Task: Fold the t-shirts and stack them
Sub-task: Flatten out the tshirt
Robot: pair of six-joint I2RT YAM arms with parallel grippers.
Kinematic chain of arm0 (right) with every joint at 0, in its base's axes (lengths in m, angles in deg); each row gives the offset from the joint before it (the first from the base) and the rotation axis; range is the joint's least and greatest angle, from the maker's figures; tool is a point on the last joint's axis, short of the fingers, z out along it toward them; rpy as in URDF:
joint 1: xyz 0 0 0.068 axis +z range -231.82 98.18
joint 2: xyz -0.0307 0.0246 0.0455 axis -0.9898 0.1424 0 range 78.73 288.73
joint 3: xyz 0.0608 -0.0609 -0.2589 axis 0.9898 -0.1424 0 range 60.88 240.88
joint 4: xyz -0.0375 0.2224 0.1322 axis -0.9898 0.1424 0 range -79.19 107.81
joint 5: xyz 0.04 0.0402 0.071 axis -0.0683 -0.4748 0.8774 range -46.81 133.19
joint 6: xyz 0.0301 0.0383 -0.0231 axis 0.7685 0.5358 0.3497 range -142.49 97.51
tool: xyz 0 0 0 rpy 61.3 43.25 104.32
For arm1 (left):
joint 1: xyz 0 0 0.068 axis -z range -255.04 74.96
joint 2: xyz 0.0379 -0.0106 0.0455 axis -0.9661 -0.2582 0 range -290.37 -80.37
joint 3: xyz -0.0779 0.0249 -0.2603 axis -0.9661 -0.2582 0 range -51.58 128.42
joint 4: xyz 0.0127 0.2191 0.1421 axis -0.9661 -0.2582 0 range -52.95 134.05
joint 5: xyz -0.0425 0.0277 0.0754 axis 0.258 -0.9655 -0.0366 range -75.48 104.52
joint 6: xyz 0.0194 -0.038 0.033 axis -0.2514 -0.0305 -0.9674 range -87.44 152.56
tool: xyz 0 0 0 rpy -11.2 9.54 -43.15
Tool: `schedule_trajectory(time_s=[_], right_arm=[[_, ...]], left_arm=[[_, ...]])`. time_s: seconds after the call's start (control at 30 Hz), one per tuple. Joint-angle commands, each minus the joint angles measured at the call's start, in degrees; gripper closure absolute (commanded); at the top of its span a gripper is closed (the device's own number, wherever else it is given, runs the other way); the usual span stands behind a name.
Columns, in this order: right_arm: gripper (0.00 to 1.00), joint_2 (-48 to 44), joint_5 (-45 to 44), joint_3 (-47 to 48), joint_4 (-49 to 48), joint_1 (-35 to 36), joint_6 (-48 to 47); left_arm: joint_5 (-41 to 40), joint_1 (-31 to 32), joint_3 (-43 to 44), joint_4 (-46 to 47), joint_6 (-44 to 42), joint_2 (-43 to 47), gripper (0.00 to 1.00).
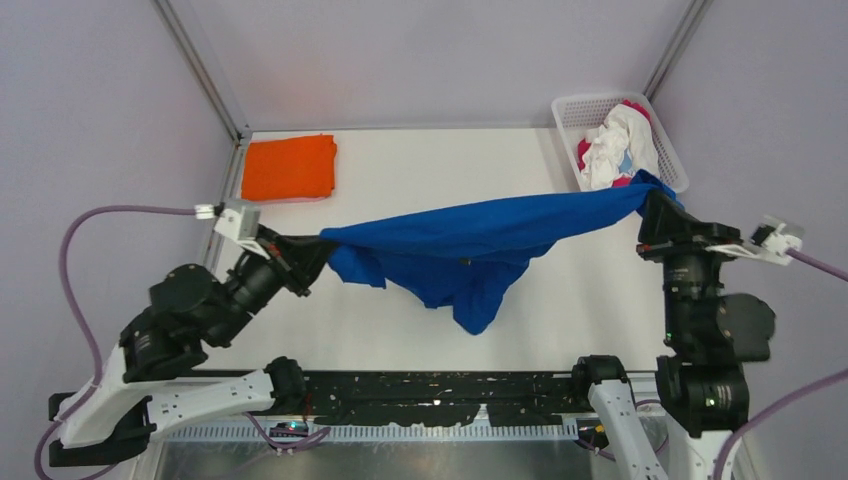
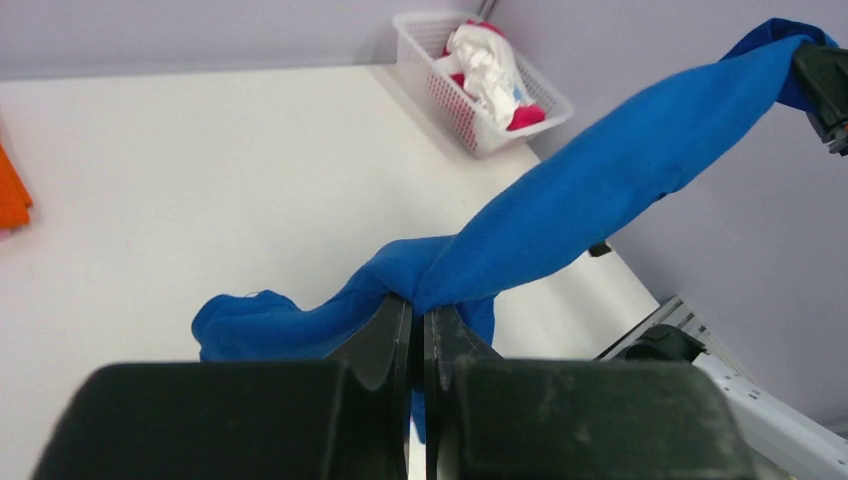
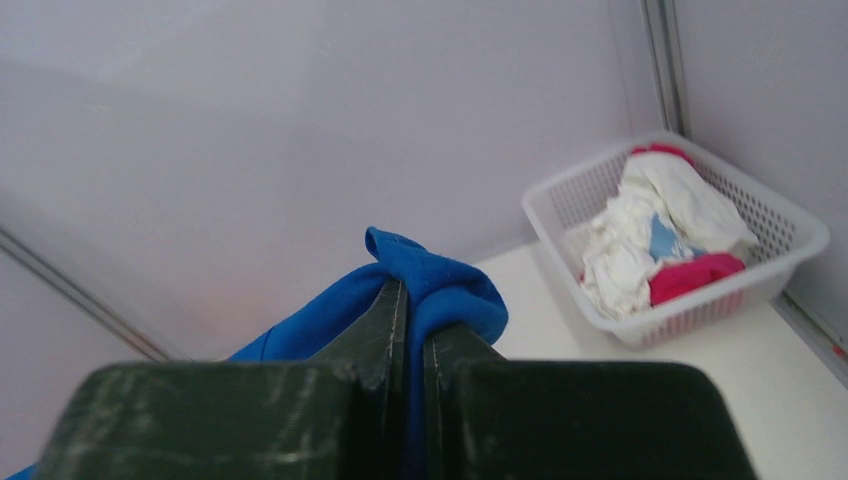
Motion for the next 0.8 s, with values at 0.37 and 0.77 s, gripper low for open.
schedule_trajectory(time_s=[0.37,0.77], right_arm=[[0.95,-0.26,-0.22,29.4,1.59,0.03,-4.65],[0.95,15.53,-1.63,23.95,-5.01,-0.01,-7.19]], left_arm=[[26.15,0.01,33.27,-7.3,-12.75,-5.04,1.0],[-1.8,-7.46,27.27,-7.14,-18.62,-20.75,1.0]])
